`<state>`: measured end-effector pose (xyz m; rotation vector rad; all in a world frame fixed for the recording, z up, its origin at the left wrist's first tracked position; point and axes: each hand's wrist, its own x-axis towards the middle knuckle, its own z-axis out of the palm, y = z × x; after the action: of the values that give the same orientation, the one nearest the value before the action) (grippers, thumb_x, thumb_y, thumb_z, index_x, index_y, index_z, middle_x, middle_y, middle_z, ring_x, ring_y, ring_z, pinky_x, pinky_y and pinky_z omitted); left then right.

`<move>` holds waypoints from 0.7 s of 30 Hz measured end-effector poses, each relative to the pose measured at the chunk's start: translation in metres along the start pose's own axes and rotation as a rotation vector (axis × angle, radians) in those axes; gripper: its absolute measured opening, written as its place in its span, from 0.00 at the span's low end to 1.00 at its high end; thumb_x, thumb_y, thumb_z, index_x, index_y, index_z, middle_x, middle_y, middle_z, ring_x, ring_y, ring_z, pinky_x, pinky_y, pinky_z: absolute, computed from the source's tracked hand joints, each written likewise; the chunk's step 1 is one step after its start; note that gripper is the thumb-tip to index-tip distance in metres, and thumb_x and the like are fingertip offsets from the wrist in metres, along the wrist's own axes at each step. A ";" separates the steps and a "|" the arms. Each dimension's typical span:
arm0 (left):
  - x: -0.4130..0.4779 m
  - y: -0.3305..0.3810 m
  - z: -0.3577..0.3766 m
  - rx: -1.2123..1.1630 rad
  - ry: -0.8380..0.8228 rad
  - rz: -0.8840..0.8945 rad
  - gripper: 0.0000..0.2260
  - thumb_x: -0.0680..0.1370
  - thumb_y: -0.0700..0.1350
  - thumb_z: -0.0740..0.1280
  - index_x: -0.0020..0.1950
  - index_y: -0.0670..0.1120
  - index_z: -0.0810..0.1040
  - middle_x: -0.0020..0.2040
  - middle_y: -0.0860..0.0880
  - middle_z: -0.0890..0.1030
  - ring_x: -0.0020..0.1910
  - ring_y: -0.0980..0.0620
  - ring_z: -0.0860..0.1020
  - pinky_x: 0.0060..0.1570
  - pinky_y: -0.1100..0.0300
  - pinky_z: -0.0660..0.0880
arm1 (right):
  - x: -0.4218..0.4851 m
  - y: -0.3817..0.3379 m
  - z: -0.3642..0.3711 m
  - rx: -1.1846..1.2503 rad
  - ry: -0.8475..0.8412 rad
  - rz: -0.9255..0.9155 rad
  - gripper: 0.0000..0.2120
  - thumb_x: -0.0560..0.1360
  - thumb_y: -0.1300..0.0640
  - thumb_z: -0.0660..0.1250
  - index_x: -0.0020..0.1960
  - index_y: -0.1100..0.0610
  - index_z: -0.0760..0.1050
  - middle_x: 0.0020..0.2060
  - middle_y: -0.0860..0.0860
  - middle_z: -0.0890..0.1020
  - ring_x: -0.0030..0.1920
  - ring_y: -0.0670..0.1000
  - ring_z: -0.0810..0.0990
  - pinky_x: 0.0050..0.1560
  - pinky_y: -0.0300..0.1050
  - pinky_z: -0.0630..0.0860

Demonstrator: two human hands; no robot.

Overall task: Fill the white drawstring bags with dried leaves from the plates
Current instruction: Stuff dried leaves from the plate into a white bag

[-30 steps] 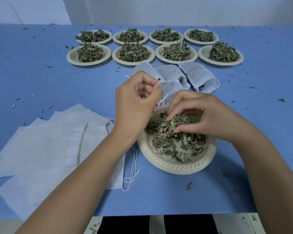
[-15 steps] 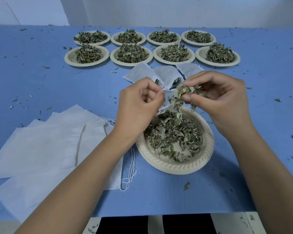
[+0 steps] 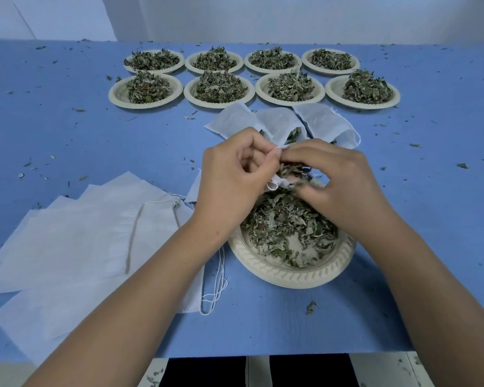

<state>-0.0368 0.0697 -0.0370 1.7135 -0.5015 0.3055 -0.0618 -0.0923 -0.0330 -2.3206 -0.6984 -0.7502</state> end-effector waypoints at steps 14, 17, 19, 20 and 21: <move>-0.001 0.001 0.002 -0.021 -0.035 0.025 0.06 0.77 0.39 0.70 0.40 0.45 0.78 0.28 0.47 0.76 0.26 0.54 0.71 0.28 0.61 0.69 | 0.001 -0.004 0.003 -0.071 0.027 -0.049 0.03 0.70 0.62 0.73 0.42 0.62 0.82 0.39 0.45 0.81 0.46 0.59 0.76 0.50 0.53 0.70; 0.001 -0.001 -0.001 -0.018 0.022 -0.012 0.05 0.78 0.40 0.70 0.41 0.43 0.79 0.26 0.53 0.75 0.25 0.57 0.71 0.28 0.65 0.68 | 0.001 -0.004 -0.005 0.045 0.133 0.096 0.05 0.73 0.56 0.72 0.47 0.56 0.82 0.46 0.41 0.81 0.55 0.51 0.73 0.62 0.55 0.66; 0.003 -0.002 -0.002 -0.030 0.060 -0.041 0.06 0.78 0.40 0.70 0.41 0.45 0.78 0.26 0.55 0.75 0.24 0.60 0.71 0.28 0.67 0.68 | 0.000 -0.003 -0.011 0.090 0.215 0.098 0.07 0.77 0.54 0.64 0.46 0.53 0.81 0.45 0.41 0.81 0.58 0.49 0.72 0.62 0.65 0.64; 0.003 -0.002 -0.002 -0.036 0.065 -0.050 0.06 0.78 0.40 0.70 0.40 0.46 0.78 0.26 0.55 0.75 0.23 0.60 0.70 0.27 0.68 0.67 | 0.000 -0.004 -0.013 0.119 0.203 0.087 0.11 0.78 0.53 0.60 0.46 0.53 0.81 0.45 0.41 0.82 0.60 0.50 0.72 0.62 0.67 0.63; 0.003 -0.001 -0.002 -0.044 0.060 -0.055 0.07 0.78 0.40 0.69 0.40 0.46 0.78 0.25 0.54 0.75 0.23 0.60 0.70 0.27 0.68 0.67 | 0.000 -0.005 -0.012 0.139 0.148 0.075 0.14 0.78 0.52 0.57 0.46 0.53 0.81 0.45 0.42 0.82 0.62 0.50 0.71 0.63 0.67 0.61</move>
<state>-0.0333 0.0710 -0.0361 1.6678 -0.4133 0.3029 -0.0691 -0.0975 -0.0233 -2.1290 -0.5765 -0.8037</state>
